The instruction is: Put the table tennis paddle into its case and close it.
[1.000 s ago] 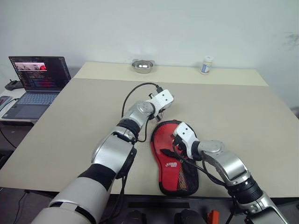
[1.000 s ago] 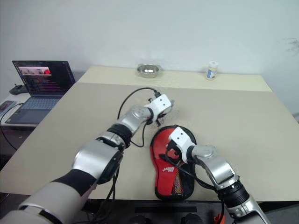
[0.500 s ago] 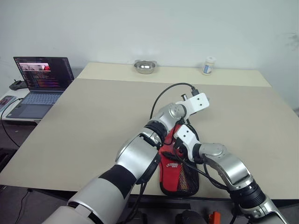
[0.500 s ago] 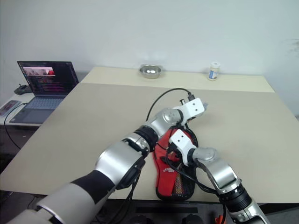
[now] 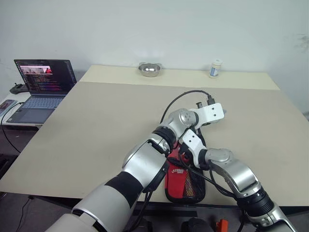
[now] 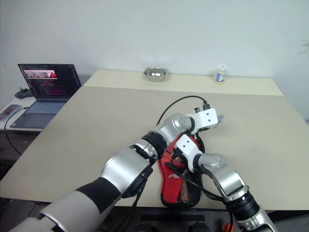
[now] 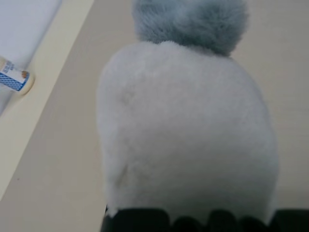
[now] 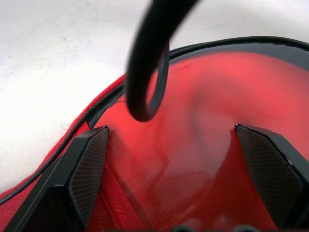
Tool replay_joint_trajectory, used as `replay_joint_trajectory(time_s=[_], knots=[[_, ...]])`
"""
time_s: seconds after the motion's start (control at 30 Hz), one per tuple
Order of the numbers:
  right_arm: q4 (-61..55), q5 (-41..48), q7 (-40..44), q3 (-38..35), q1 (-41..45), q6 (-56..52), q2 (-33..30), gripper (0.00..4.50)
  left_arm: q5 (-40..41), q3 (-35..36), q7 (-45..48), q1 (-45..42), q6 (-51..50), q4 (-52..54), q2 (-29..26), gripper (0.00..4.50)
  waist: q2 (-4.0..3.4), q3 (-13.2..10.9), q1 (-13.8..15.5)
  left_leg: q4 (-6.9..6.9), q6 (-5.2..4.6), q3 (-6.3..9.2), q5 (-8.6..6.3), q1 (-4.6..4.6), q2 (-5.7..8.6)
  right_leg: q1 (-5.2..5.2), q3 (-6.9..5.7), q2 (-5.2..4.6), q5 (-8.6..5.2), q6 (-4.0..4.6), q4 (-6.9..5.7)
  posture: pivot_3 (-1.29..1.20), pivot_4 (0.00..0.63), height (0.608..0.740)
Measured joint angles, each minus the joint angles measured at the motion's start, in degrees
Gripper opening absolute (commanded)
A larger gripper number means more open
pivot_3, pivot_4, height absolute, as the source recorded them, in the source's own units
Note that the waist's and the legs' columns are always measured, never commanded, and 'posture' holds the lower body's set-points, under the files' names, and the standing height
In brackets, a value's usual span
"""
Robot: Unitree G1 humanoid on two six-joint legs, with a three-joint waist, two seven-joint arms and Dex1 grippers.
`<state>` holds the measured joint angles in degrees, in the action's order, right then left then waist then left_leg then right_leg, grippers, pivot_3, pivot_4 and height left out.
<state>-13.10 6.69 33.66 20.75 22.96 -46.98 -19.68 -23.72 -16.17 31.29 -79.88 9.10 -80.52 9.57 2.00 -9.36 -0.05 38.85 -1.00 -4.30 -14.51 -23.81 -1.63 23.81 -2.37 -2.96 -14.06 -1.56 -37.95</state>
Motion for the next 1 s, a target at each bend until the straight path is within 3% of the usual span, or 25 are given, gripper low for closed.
replay_joint_trajectory(time_s=[0.03,0.27,0.3,0.67,0.87,1.0], knots=[[0.0,0.0,0.0,0.0,0.0,0.0,0.0,4.5,0.0,-0.2,0.9,0.1,0.1,0.0,0.0,1.59,-0.01,0.0,0.0,0.0,0.0,0.0,0.0,0.0,0.0,0.0,0.0,0.0,0.0,-0.01,0.0,0.0,0.15,0.74],[0.3,-0.3,0.0,0.3,0.1,0.0,0.6,4.5,0.1,-0.9,4.4,0.7,1.1,0.0,0.0,4.26,-0.18,0.2,-0.1,0.0,0.0,0.01,0.0,0.01,-0.01,0.0,0.0,0.01,-0.05,-0.07,0.0,0.0,0.15,0.74],[0.4,-0.3,0.0,0.3,0.1,0.0,0.6,4.5,0.1,-0.9,4.4,0.8,1.2,0.1,0.0,4.45,-0.2,0.2,-0.1,-0.01,-0.01,0.01,0.0,0.01,-0.01,0.0,0.0,0.01,-0.05,-0.08,0.0,0.0,0.15,0.74],[2.0,-0.8,0.0,0.8,0.9,0.3,1.4,4.5,0.6,-0.2,4.2,2.5,1.5,1.3,-0.8,4.45,-0.4,0.5,-0.3,-0.03,-0.01,0.01,-0.01,0.18,-0.06,-0.12,0.03,0.04,-0.07,-0.1,0.0,0.0,0.15,0.74],[2.2,-0.8,-0.1,0.6,1.3,0.1,1.8,4.5,5.8,5.9,2.7,3.0,1.5,1.7,-3.2,4.45,-0.4,0.5,-0.5,-0.05,0.0,0.03,-0.01,0.23,-0.08,-0.15,0.03,0.05,-0.07,-0.1,-0.01,0.0,0.15,0.74],[-2.6,0.0,-0.1,-0.6,1.0,-4.2,0.6,4.5,9.4,9.9,4.4,3.0,1.7,3.1,-8.0,4.45,-0.41,0.5,-0.5,-0.04,0.0,0.03,0.0,0.1,-0.05,-0.06,0.03,0.04,-0.07,-0.1,0.0,0.0,0.15,0.74]])
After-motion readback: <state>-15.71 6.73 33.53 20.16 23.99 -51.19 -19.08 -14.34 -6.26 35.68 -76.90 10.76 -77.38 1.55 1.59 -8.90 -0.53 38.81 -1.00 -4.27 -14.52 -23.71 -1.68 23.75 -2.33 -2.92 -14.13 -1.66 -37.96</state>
